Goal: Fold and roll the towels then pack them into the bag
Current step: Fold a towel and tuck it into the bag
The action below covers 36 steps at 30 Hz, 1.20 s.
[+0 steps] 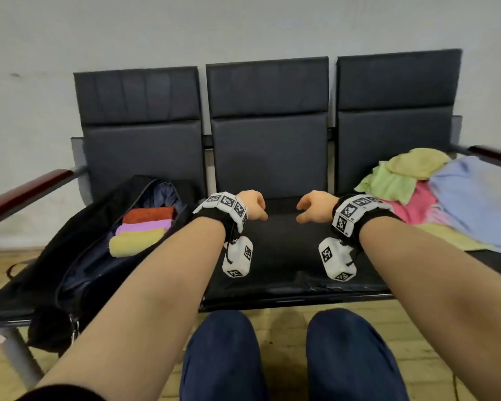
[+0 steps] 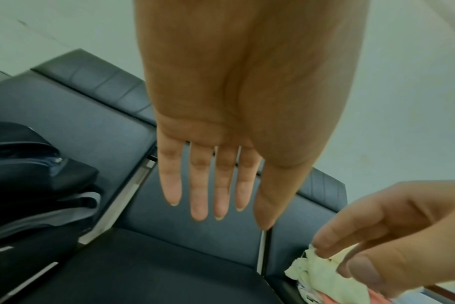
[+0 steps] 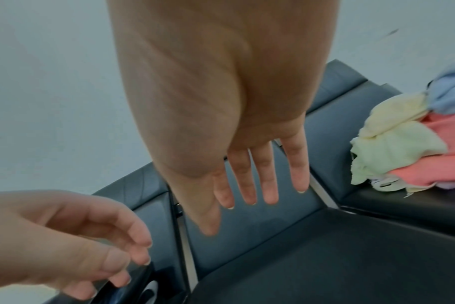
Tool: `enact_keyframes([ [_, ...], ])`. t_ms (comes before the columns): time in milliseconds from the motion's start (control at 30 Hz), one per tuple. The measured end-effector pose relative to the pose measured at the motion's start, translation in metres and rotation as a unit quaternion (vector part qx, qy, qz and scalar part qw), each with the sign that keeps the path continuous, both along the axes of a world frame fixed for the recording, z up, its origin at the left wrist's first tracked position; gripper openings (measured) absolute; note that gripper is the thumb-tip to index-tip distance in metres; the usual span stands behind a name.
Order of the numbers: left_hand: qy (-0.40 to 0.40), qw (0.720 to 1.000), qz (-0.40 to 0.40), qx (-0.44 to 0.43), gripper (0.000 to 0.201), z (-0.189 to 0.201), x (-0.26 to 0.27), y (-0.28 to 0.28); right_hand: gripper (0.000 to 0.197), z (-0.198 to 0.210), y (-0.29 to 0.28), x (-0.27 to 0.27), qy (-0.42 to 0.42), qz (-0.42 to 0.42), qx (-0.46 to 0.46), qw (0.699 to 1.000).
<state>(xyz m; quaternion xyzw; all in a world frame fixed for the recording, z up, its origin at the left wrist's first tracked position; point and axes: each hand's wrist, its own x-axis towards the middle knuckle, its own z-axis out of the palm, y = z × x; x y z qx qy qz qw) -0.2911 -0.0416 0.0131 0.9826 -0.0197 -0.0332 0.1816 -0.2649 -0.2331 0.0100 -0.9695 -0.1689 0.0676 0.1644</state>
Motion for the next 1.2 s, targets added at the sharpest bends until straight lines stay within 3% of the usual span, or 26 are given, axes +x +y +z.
enact_keyframes([
  [400, 0.003, 0.998, -0.054, -0.019, 0.036, -0.018, 0.103, -0.123, 0.047, -0.020, -0.136, 0.053, -0.005, -0.097, -0.003, 0.995],
  [667, -0.053, 0.990, -0.022, -0.132, 0.040, -0.032, 0.180, -0.218, 0.050, -0.037, -0.240, 0.100, -0.017, -0.189, 0.064, 0.980],
  [900, -0.103, 0.960, 0.014, -0.259, 0.057, -0.056, 0.240, -0.303, 0.039, -0.050, -0.314, 0.145, -0.088, -0.255, 0.126, 0.955],
  [1200, -0.115, 0.951, 0.019, -0.285, 0.065, -0.092, 0.311, -0.390, 0.036, -0.066, -0.382, 0.208, -0.150, -0.265, 0.149, 0.941],
])
